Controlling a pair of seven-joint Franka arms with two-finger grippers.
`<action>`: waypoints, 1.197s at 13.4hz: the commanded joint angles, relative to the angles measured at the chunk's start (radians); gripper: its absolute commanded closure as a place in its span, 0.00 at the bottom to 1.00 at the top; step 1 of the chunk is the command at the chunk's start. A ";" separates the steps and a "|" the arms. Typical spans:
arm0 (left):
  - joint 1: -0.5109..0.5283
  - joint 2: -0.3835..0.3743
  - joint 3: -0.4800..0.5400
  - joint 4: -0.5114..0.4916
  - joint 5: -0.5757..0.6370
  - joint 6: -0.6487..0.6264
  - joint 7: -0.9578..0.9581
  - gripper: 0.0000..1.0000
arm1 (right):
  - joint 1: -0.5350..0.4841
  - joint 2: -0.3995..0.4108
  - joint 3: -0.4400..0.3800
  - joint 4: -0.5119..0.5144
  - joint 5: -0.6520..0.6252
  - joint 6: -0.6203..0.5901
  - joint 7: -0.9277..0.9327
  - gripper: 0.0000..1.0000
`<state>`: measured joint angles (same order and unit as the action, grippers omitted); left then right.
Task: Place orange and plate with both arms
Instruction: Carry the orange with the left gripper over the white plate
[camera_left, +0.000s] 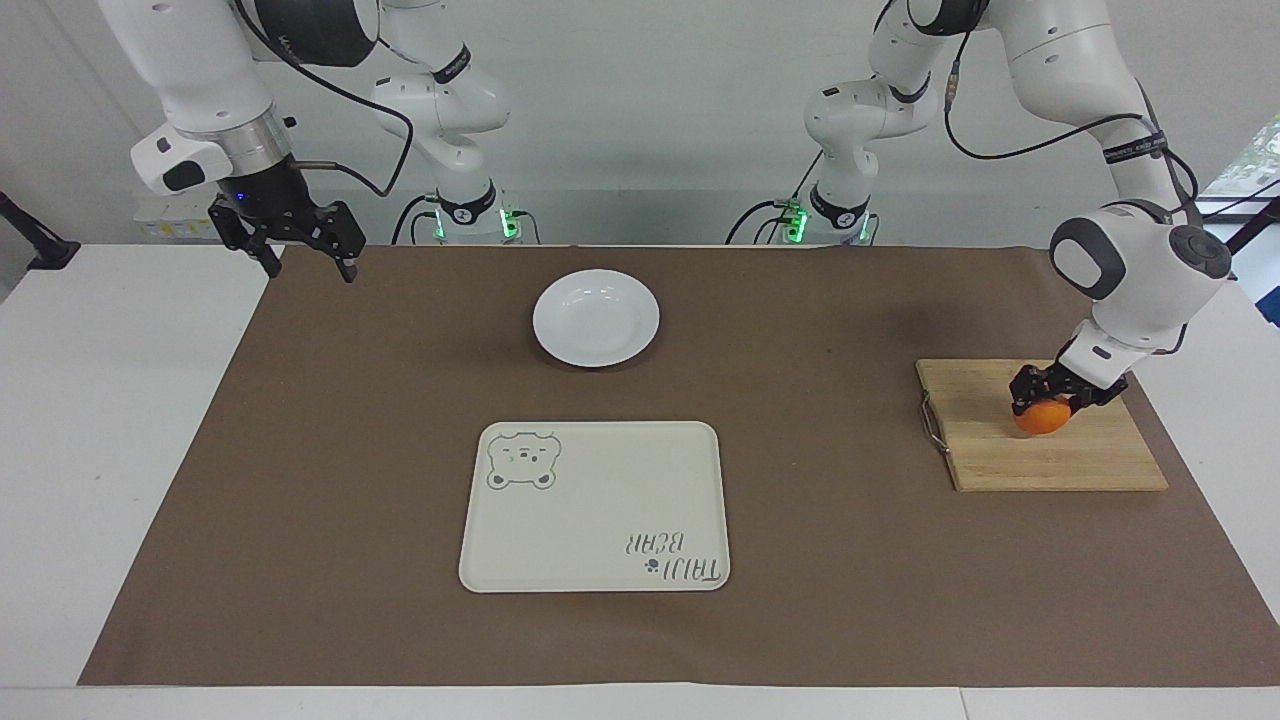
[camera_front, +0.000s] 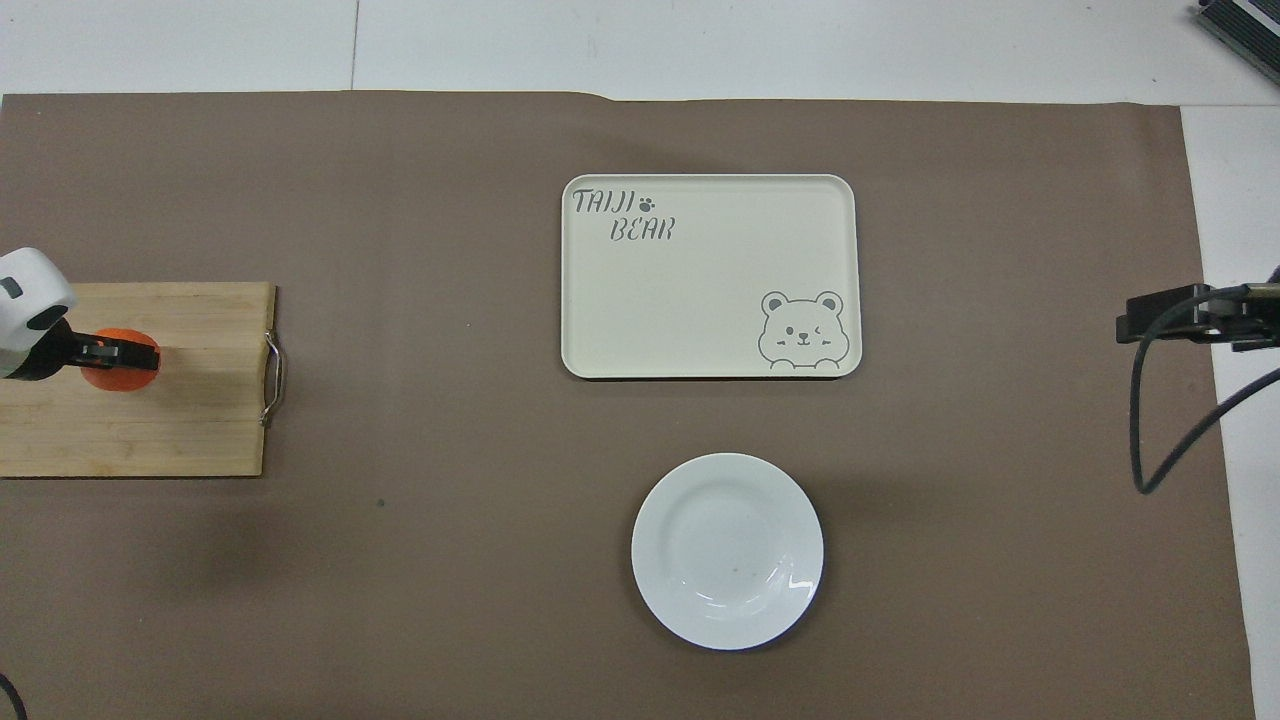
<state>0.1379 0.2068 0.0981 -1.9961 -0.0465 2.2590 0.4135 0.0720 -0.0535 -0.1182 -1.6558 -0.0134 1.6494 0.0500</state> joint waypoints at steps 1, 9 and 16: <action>-0.067 -0.093 0.002 -0.021 -0.015 -0.071 0.007 1.00 | -0.006 0.006 0.003 0.018 -0.008 -0.020 -0.009 0.00; -0.449 -0.152 0.002 -0.023 -0.016 -0.131 -0.353 1.00 | -0.009 0.008 0.003 0.019 -0.008 -0.022 -0.009 0.00; -0.852 -0.127 -0.009 -0.021 -0.015 -0.063 -0.815 1.00 | 0.000 -0.003 0.005 0.022 0.133 -0.069 -0.012 0.00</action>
<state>-0.6354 0.0779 0.0660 -2.0009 -0.0591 2.1503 -0.3309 0.0755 -0.0548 -0.1128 -1.6466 0.0869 1.6041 0.0500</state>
